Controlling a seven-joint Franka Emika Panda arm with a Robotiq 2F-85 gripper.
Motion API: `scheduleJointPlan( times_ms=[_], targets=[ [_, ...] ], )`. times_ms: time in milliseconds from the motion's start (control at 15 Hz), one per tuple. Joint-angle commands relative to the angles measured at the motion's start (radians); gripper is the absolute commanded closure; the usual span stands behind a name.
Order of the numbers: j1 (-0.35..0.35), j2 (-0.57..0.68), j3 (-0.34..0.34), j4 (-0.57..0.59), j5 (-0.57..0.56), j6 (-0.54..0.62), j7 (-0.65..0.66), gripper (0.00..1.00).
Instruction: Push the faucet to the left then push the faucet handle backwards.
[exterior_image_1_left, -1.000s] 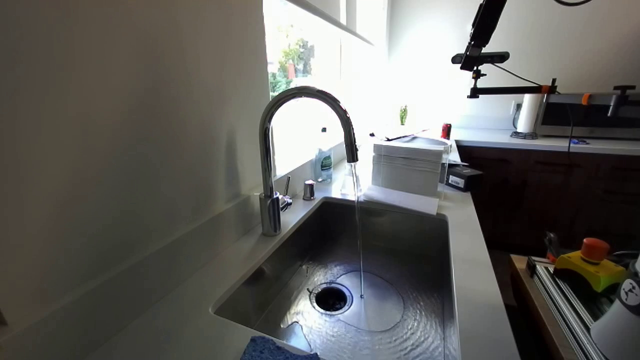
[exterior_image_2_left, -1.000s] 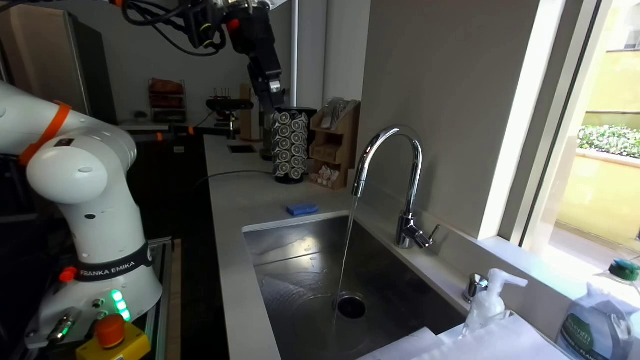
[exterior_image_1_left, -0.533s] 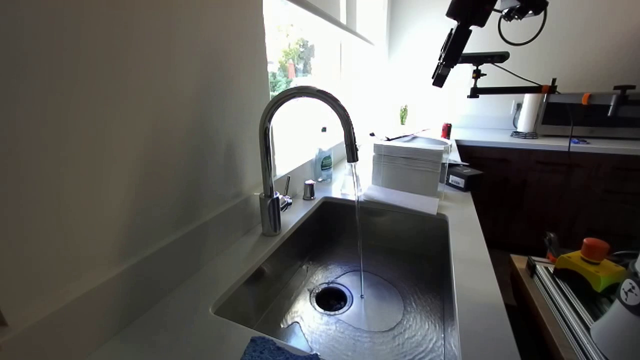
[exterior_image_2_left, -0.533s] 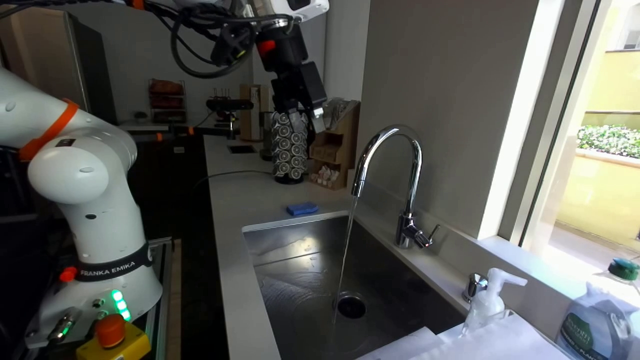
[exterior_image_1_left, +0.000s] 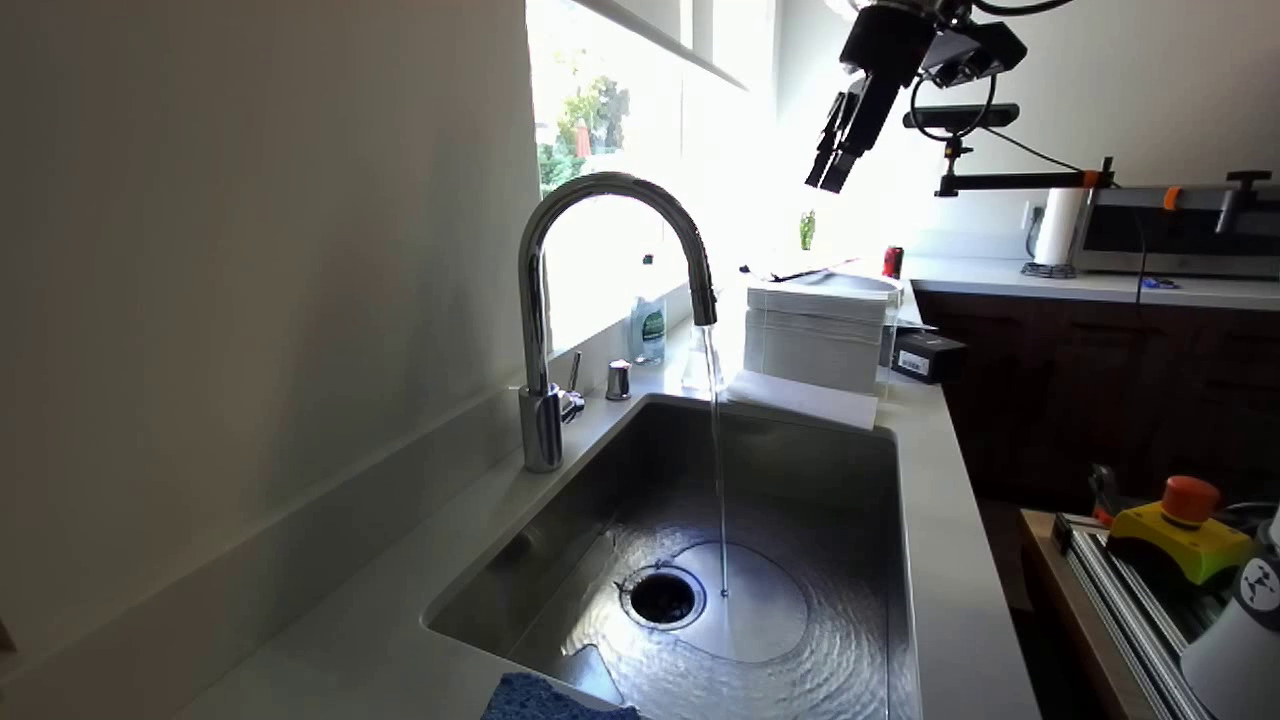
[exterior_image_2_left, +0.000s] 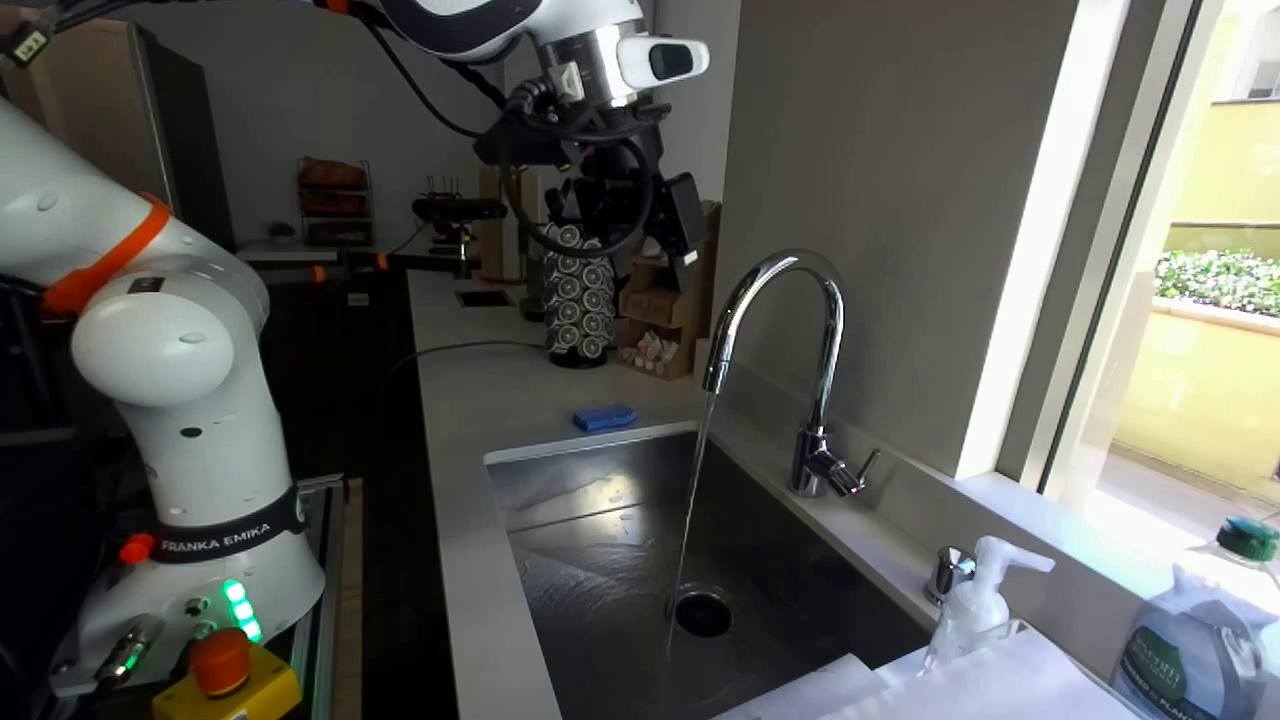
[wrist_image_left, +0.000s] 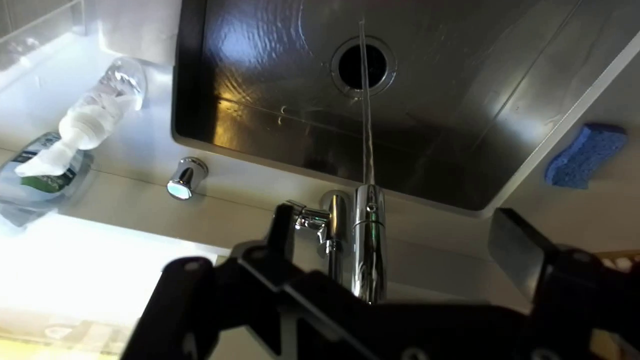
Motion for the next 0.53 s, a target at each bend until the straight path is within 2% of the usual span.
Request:
scheduleJointPlan(
  times_ms=[0,467],
  targets=[
    [0.036,0.078,-0.027,0.033,0.083,0.042,-0.123,0.0],
    [0.057,0.209,-0.022,0.058,0.225,0.154,-0.261,0.0]
  ],
)
